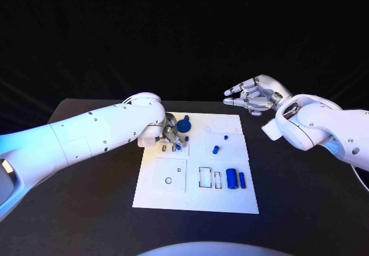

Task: Assemble the parts on the task board

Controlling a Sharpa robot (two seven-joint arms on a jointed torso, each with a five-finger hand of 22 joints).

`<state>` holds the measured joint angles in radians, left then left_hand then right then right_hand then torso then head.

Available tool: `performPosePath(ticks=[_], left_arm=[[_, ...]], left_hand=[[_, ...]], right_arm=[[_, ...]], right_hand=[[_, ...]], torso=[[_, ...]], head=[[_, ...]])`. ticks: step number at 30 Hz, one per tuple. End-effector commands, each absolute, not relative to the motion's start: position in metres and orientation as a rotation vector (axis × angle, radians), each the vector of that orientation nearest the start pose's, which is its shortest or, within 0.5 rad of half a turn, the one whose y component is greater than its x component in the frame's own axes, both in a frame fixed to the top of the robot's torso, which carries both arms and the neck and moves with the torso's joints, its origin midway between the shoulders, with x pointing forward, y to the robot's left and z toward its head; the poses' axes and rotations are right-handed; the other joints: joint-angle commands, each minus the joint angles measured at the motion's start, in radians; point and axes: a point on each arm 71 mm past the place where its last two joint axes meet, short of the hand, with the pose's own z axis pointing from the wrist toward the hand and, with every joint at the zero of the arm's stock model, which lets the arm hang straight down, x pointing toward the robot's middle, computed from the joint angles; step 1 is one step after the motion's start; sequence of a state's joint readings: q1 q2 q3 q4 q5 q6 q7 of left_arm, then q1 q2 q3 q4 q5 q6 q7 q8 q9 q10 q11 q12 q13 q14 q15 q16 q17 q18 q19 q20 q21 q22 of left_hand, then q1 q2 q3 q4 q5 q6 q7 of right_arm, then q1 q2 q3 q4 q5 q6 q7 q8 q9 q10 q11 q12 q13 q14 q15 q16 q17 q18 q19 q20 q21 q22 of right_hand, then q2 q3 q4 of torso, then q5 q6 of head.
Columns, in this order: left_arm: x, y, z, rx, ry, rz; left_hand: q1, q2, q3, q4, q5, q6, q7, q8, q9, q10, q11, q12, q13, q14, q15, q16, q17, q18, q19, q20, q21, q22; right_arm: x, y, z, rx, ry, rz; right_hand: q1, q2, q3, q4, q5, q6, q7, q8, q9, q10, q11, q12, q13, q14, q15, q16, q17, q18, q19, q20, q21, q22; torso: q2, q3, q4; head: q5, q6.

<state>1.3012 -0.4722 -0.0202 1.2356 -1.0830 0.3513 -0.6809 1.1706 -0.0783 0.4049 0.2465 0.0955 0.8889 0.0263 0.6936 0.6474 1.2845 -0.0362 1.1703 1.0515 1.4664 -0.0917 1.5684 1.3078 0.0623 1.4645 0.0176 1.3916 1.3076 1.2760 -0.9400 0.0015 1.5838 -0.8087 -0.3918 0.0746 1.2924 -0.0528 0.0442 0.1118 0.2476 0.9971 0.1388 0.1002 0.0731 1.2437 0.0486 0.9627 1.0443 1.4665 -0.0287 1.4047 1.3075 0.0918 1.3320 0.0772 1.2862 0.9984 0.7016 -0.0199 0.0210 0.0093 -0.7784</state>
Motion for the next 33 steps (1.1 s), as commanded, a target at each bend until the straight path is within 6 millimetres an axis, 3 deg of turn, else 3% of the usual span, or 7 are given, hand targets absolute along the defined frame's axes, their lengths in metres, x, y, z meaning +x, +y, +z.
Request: performPosePath(ticks=[1, 4, 10, 22, 33], left_arm=[[0.529, 0.11, -0.192, -0.056, 2.409, -0.311], [0.529, 0.111, -0.192, -0.082, 2.401, -0.331], [0.527, 0.117, -0.19, -0.115, 2.387, -0.356], [0.523, 0.127, -0.189, -0.096, 2.337, -0.327], [0.52, 0.135, -0.199, -0.047, 2.353, -0.267]], left_hand=[[0.053, 0.013, 0.073, -0.04, 0.037, -0.016, 0.002, -0.005, 0.005, -0.008, -0.005, -0.012, -0.006, 0.104, -0.011, 0.002, 0.263, -0.005, 0.021, -0.01, -0.014, 0.003], [0.088, 0.001, 0.173, -0.093, 0.06, -0.027, 0.007, -0.002, 0.016, -0.009, -0.002, -0.022, -0.013, 0.104, -0.008, 0.002, 0.263, -0.004, 0.019, -0.01, -0.021, -0.004], [0.039, -0.038, 0.301, -0.131, 0.059, -0.028, 0.011, 0.014, 0.044, 0.002, 0.003, -0.025, -0.015, 0.104, -0.004, 0.002, 0.263, -0.002, 0.017, -0.004, -0.035, -0.015], [0.02, -0.049, 0.337, -0.152, 0.058, -0.023, 0.008, 0.021, 0.054, 0.016, -0.001, -0.013, 0.0, 0.104, -0.005, 0.002, 0.263, -0.002, 0.018, -0.005, -0.035, -0.012], [0.018, -0.05, 0.347, -0.158, 0.057, -0.024, 0.009, 0.021, 0.056, 0.023, -0.001, -0.002, 0.013, 0.104, -0.005, 0.002, 0.263, -0.004, 0.022, -0.006, -0.027, -0.001]], right_arm=[[0.492, -0.233, -0.126, 0.387, 1.565, 1.029], [0.492, -0.233, -0.127, 0.39, 1.571, 1.024], [0.493, -0.234, -0.129, 0.391, 1.583, 1.017], [0.493, -0.236, -0.131, 0.392, 1.589, 1.007], [0.493, -0.237, -0.132, 0.396, 1.591, 1.008]], right_hand=[[0.0, 0.006, -0.007, -0.002, 0.006, 0.003, -0.004, 0.004, -0.001, -0.004, -0.001, -0.005, 0.0, 0.049, 0.001, -0.006, 0.004, 0.017, -0.008, 0.0, -0.006, -0.002], [0.0, 0.006, -0.007, -0.002, 0.006, 0.003, -0.004, 0.004, -0.001, -0.004, -0.001, -0.004, 0.0, 0.048, 0.001, -0.007, 0.003, 0.017, -0.009, 0.0, -0.007, -0.004], [0.005, 0.003, -0.013, -0.004, 0.001, 0.003, -0.004, 0.005, -0.001, -0.007, -0.001, -0.007, -0.004, 0.047, 0.0, -0.011, -0.002, 0.019, -0.011, -0.001, -0.012, -0.012], [0.009, 0.003, -0.026, -0.004, -0.019, 0.003, -0.004, 0.007, -0.002, -0.011, -0.001, -0.009, -0.007, 0.047, 0.0, -0.014, -0.004, 0.02, -0.014, -0.001, -0.019, -0.022], [0.008, 0.004, -0.028, -0.003, -0.022, 0.003, -0.004, 0.008, -0.002, -0.012, -0.001, -0.011, -0.009, 0.047, 0.0, -0.015, -0.005, 0.02, -0.015, -0.001, -0.021, -0.025]], torso=[[0.0, 0.0003, 0.0005], [0.0, -0.0004, 0.0002], [0.0, 0.0012, 0.0008], [0.0, 0.0002, 0.0064], [0.0, -0.0004, 0.0046]], head=[[0.0, -0.002], [0.001, -0.002], [0.0, -0.004], [0.0, -0.007], [0.01, -0.012]])
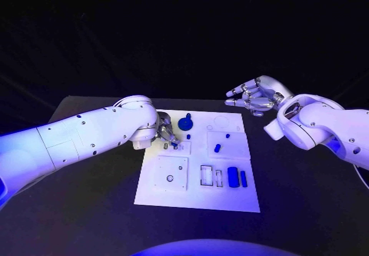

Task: Assemble the parts on the task board

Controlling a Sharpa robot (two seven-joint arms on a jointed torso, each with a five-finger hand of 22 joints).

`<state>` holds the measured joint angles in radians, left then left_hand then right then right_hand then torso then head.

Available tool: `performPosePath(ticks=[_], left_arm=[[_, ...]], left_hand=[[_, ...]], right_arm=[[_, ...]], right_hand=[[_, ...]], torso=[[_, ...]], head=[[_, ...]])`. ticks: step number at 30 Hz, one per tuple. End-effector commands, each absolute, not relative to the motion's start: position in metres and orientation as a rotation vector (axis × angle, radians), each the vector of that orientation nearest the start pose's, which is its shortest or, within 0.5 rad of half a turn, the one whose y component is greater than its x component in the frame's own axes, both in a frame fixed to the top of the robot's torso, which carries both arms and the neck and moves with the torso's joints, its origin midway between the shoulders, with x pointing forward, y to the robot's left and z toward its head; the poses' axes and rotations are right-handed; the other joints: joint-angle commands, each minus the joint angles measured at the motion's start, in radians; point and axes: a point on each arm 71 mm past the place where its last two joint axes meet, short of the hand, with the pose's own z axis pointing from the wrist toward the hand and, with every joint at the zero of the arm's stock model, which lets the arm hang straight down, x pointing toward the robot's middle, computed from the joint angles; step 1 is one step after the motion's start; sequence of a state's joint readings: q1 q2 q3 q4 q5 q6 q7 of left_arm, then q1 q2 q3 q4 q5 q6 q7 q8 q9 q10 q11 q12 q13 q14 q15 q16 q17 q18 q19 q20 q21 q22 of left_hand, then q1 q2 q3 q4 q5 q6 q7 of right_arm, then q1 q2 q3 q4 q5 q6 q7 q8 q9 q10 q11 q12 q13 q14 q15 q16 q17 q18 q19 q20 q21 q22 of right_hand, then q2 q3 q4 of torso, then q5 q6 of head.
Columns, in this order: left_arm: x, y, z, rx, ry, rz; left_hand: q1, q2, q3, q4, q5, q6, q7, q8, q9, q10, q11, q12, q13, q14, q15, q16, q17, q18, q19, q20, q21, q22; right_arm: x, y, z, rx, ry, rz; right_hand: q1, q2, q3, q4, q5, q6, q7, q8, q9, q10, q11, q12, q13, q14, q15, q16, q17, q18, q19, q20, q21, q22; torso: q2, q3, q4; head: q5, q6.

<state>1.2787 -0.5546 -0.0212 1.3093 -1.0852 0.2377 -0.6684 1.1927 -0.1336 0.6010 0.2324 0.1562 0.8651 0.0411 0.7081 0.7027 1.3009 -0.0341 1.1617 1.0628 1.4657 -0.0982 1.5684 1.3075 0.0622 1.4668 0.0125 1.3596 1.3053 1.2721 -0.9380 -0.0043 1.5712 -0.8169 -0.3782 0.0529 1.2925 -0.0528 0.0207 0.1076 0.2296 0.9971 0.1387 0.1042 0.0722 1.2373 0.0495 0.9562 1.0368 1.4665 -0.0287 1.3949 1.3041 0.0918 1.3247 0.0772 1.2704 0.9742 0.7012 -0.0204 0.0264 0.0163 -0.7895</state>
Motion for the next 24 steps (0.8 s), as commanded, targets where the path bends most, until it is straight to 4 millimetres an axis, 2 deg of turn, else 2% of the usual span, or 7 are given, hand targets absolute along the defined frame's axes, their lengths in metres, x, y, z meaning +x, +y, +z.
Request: performPosePath(ticks=[1, 3, 24], left_arm=[[0.5192, 0.1348, -0.2002, -0.042, 2.356, -0.265], [0.518, 0.1348, -0.2025, -0.028, 2.366, -0.256], [0.5111, 0.1336, -0.2093, 0.046, 2.428, -0.232]], left_hand=[[-0.004, 0.006, 0.15, -0.144, -0.003, 0.0, -0.006, 0.007, 0.001, 0.007, -0.003, 0.006, 0.001, 0.105, 0.001, 0.002, 0.263, -0.004, 0.02, -0.001, 0.005, 0.001], [-0.005, 0.006, 0.154, -0.146, -0.004, 0.0, -0.006, 0.007, 0.002, 0.008, -0.003, 0.009, 0.003, 0.105, 0.001, 0.002, 0.263, -0.005, 0.021, -0.001, 0.008, 0.005], [-0.009, 0.002, 0.161, -0.153, -0.004, 0.0, -0.006, 0.008, 0.005, 0.011, -0.003, 0.013, 0.008, 0.105, 0.001, 0.002, 0.263, -0.006, 0.023, -0.001, 0.012, 0.011]], right_arm=[[0.493, -0.2364, -0.1322, 0.396, 1.592, 1.009], [0.493, -0.2363, -0.1324, 0.396, 1.593, 1.01], [0.4924, -0.2366, -0.1332, 0.408, 1.6, 1.017]], right_hand=[[0.008, 0.003, -0.004, 0.001, -0.004, 0.003, -0.004, 0.004, -0.001, -0.006, -0.002, -0.004, -0.001, 0.047, 0.0, -0.005, -0.002, 0.021, -0.008, -0.001, -0.005, -0.001], [0.008, 0.003, -0.004, 0.001, -0.004, 0.003, -0.004, 0.004, -0.001, -0.006, -0.002, -0.004, -0.001, 0.047, 0.0, -0.005, -0.002, 0.021, -0.008, -0.001, -0.005, -0.001], [0.007, 0.005, -0.006, 0.003, -0.005, 0.003, -0.004, 0.004, -0.001, -0.006, -0.001, -0.004, -0.002, 0.047, 0.0, -0.006, -0.001, 0.021, -0.008, -0.001, -0.006, -0.001]], torso=[[0.0, 0.0001, -0.0008], [0.0, 0.0002, -0.0024], [0.0, 0.0015, -0.0016]], head=[[0.003, -0.001], [0.004, -0.002], [0.004, -0.01]])
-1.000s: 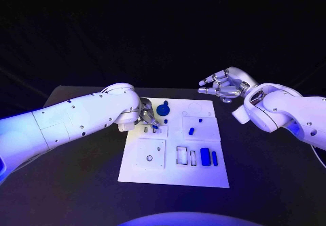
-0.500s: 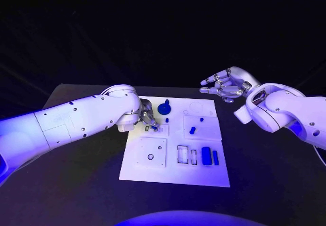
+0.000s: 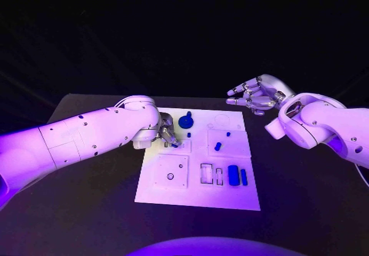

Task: Assemble the parts on the task board

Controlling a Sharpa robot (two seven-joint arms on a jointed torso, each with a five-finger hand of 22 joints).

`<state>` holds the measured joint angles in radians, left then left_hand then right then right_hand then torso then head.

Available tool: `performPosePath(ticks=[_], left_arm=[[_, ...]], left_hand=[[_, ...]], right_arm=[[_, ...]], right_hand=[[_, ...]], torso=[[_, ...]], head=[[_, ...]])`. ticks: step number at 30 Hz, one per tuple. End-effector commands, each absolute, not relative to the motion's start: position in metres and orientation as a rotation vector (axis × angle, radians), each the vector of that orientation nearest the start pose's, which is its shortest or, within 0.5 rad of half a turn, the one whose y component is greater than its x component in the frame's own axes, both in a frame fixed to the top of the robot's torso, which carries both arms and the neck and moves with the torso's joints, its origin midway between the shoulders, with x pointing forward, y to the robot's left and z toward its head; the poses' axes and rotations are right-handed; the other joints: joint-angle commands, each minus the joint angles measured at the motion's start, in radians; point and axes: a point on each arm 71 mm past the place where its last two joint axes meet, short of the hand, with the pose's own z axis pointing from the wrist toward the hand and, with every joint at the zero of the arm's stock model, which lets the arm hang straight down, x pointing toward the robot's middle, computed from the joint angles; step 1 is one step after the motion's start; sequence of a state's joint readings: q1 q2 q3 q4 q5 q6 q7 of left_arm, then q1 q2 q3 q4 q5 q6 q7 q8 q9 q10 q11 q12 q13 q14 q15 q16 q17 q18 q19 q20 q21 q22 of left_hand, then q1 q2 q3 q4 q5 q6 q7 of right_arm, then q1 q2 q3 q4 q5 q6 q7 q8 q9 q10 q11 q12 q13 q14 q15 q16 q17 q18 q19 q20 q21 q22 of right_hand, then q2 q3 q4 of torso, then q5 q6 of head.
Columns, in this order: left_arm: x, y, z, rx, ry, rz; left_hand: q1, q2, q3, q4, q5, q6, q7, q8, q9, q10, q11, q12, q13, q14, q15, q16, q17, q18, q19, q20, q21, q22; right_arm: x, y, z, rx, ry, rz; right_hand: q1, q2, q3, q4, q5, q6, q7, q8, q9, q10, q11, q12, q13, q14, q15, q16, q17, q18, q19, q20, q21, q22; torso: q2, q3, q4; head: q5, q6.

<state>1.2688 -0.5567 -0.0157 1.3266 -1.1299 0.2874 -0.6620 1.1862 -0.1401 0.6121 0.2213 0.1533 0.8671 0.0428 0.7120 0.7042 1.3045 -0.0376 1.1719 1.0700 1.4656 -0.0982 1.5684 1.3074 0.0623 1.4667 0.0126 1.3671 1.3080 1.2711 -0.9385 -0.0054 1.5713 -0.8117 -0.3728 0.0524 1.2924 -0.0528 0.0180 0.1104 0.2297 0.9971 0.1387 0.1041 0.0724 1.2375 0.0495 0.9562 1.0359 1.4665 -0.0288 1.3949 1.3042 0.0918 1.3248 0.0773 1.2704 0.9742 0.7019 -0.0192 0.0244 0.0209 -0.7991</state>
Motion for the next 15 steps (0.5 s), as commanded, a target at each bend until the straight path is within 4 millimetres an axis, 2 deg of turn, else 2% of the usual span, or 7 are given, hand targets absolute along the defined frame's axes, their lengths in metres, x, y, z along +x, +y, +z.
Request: performPosePath(ticks=[1, 6, 15], left_arm=[[0.511, 0.1337, -0.2094, 0.047, 2.429, -0.232], [0.5106, 0.1334, -0.2097, 0.049, 2.43, -0.232], [0.5126, 0.1336, -0.2105, 0.04, 2.432, -0.228]], left_hand=[[-0.003, 0.009, 0.151, -0.143, -0.001, -0.002, -0.008, 0.005, 0.004, 0.007, 0.0, 0.002, 0.001, 0.105, 0.001, 0.002, 0.263, -0.006, 0.024, -0.001, 0.005, 0.01], [-0.003, 0.008, 0.152, -0.144, -0.001, -0.001, -0.008, 0.005, 0.004, 0.008, 0.0, 0.003, 0.001, 0.105, 0.001, 0.002, 0.263, -0.006, 0.024, -0.001, 0.005, 0.009], [-0.015, 0.012, 0.159, -0.141, -0.002, 0.001, -0.008, 0.007, 0.007, 0.008, 0.001, 0.003, 0.001, 0.105, 0.002, 0.002, 0.263, -0.006, 0.024, -0.001, 0.005, 0.01]], right_arm=[[0.4924, -0.2366, -0.1332, 0.408, 1.6, 1.017], [0.4923, -0.2368, -0.1332, 0.408, 1.6, 1.017], [0.491, -0.2348, -0.1328, 0.416, 1.6, 1.028]], right_hand=[[0.007, 0.005, -0.003, 0.0, -0.005, 0.003, -0.004, 0.004, -0.001, -0.006, -0.001, -0.004, -0.001, 0.047, 0.0, -0.006, -0.001, 0.021, -0.008, -0.001, -0.006, -0.001], [0.007, 0.005, -0.003, 0.0, -0.005, 0.003, -0.004, 0.004, -0.001, -0.006, -0.001, -0.004, -0.001, 0.047, 0.0, -0.006, -0.001, 0.021, -0.008, -0.001, -0.006, -0.001], [0.006, 0.009, -0.006, 0.002, -0.004, 0.003, -0.004, 0.005, -0.001, -0.006, -0.002, -0.003, 0.0, 0.047, 0.0, -0.006, -0.001, 0.021, -0.008, -0.001, -0.007, -0.003]], torso=[[0.0, 0.0002, 0.0004], [0.0, -0.0005, 0.0005], [0.001, 0.0004, -0.0004]], head=[[-0.001, -0.001], [0.0, -0.001], [0.0, -0.003]])
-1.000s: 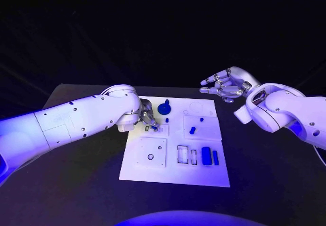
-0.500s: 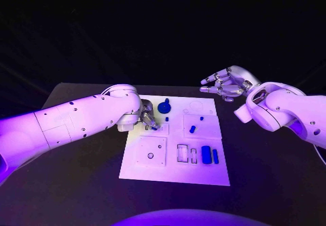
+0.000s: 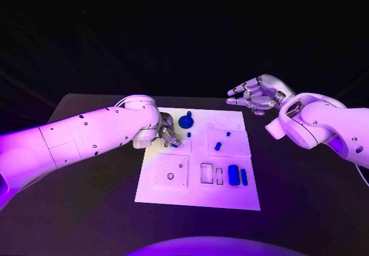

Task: Assemble the parts on the task board

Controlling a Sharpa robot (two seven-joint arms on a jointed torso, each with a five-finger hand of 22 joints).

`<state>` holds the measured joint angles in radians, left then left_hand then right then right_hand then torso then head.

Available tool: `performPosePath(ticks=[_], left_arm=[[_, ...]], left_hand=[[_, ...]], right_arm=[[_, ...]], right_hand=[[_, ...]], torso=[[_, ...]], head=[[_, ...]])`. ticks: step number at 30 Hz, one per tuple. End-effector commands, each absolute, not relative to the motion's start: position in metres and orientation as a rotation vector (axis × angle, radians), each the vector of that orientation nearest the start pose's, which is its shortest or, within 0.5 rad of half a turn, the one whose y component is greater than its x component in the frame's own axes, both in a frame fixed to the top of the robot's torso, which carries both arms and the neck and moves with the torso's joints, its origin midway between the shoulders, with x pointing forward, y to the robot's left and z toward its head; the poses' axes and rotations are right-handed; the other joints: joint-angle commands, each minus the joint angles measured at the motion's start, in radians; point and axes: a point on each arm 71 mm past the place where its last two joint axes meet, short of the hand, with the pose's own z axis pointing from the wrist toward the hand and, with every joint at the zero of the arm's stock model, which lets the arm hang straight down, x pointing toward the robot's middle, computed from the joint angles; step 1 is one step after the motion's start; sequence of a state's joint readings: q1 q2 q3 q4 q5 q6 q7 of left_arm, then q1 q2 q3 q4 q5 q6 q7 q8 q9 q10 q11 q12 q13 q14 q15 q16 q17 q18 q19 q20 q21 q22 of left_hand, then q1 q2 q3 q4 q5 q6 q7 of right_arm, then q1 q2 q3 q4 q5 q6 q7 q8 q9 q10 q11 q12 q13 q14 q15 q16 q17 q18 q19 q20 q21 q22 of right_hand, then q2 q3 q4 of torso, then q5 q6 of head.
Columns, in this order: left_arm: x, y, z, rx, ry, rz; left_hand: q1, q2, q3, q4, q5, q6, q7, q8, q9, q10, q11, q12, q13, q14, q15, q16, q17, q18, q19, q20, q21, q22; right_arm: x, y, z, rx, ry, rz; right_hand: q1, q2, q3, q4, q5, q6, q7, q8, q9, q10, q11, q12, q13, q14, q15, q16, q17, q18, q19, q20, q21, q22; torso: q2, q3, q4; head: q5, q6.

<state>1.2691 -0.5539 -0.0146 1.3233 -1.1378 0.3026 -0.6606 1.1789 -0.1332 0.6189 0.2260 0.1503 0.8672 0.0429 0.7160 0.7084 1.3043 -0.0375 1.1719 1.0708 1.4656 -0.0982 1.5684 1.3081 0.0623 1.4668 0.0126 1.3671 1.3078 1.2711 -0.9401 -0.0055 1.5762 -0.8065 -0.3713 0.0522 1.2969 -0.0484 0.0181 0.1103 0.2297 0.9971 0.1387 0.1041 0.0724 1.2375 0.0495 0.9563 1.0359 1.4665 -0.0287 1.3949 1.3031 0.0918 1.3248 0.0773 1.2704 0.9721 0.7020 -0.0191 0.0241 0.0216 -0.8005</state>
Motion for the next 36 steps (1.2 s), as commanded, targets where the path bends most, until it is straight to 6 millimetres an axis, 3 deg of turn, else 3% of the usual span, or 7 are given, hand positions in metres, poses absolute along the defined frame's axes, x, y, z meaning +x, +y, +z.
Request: performPosePath(ticks=[1, 7, 19, 31, 36], left_arm=[[0.513, 0.134, -0.211, 0.038, 2.433, -0.225], [0.517, 0.133, -0.214, 0.028, 2.471, -0.221], [0.517, 0.129, -0.223, 0.047, 2.519, -0.211], [0.518, 0.131, -0.223, 0.035, 2.506, -0.207], [0.519, 0.131, -0.222, 0.021, 2.477, -0.203]], left_hand=[[-0.016, 0.008, 0.153, -0.143, 0.0, 0.002, -0.008, 0.004, 0.004, 0.009, 0.001, 0.004, 0.0, 0.105, 0.002, 0.002, 0.263, -0.006, 0.024, -0.001, 0.005, 0.011], [-0.082, 0.034, 0.144, -0.108, -0.002, 0.01, -0.011, 0.009, 0.012, 0.009, -0.001, 0.005, 0.0, 0.105, 0.001, 0.002, 0.263, -0.006, 0.024, -0.001, 0.003, 0.011], [-0.166, 0.015, 0.099, -0.094, -0.005, 0.025, -0.018, 0.01, 0.018, 0.012, -0.006, 0.012, 0.006, 0.105, -0.003, 0.002, 0.263, -0.007, 0.026, -0.004, 0.005, 0.018], [-0.236, -0.006, -0.001, -0.062, -0.008, 0.048, -0.025, 0.015, 0.023, 0.019, -0.012, 0.018, 0.007, 0.105, -0.008, 0.002, 0.263, -0.01, 0.031, -0.009, 0.014, 0.034], [-0.259, -0.005, -0.042, -0.04, -0.008, 0.059, -0.029, 0.022, 0.028, 0.025, -0.015, 0.023, 0.01, 0.105, -0.01, 0.002, 0.263, -0.015, 0.041, -0.011, 0.035, 0.06]], right_arm=[[0.491, -0.235, -0.133, 0.417, 1.6, 1.029], [0.489, -0.232, -0.133, 0.419, 1.605, 1.036], [0.488, -0.228, -0.133, 0.415, 1.615, 1.048], [0.489, -0.231, -0.133, 0.424, 1.611, 1.048], [0.49, -0.231, -0.133, 0.431, 1.609, 1.049]], right_hand=[[0.002, 0.005, -0.006, 0.002, -0.004, 0.003, -0.004, 0.005, -0.001, -0.006, -0.002, -0.003, 0.0, 0.047, 0.0, -0.006, 0.0, 0.021, -0.008, -0.001, -0.007, 0.0], [0.002, 0.007, -0.007, 0.003, -0.002, 0.003, -0.004, 0.005, -0.001, -0.005, -0.002, -0.001, 0.001, 0.047, 0.0, -0.005, 0.001, 0.021, -0.008, -0.001, -0.007, 0.0], [-0.001, 0.008, -0.011, 0.006, -0.001, 0.003, -0.004, 0.006, -0.001, -0.006, -0.002, -0.001, 0.001, 0.047, 0.0, -0.006, 0.001, 0.021, -0.008, -0.001, -0.008, -0.001], [-0.021, 0.007, -0.05, 0.028, 0.01, 0.0, -0.004, 0.009, -0.002, -0.007, -0.001, 0.003, -0.001, 0.047, 0.001, -0.009, -0.001, 0.021, -0.007, -0.001, -0.013, -0.006], [-0.036, 0.014, -0.076, 0.047, -0.015, -0.002, -0.004, 0.011, -0.002, -0.011, 0.0, 0.001, -0.006, 0.047, 0.001, -0.011, -0.001, 0.022, -0.008, -0.001, -0.017, -0.011]], torso=[[0.0, 0.0002, 0.0002], [0.0, 0.0008, -0.0001], [0.0, 0.0003, -0.0005], [0.0, -0.0002, 0.0012], [0.0, 0.0003, 0.0006]], head=[[0.0, -0.001], [0.002, -0.003], [-0.001, -0.005], [-0.004, -0.006], [-0.002, -0.007]])
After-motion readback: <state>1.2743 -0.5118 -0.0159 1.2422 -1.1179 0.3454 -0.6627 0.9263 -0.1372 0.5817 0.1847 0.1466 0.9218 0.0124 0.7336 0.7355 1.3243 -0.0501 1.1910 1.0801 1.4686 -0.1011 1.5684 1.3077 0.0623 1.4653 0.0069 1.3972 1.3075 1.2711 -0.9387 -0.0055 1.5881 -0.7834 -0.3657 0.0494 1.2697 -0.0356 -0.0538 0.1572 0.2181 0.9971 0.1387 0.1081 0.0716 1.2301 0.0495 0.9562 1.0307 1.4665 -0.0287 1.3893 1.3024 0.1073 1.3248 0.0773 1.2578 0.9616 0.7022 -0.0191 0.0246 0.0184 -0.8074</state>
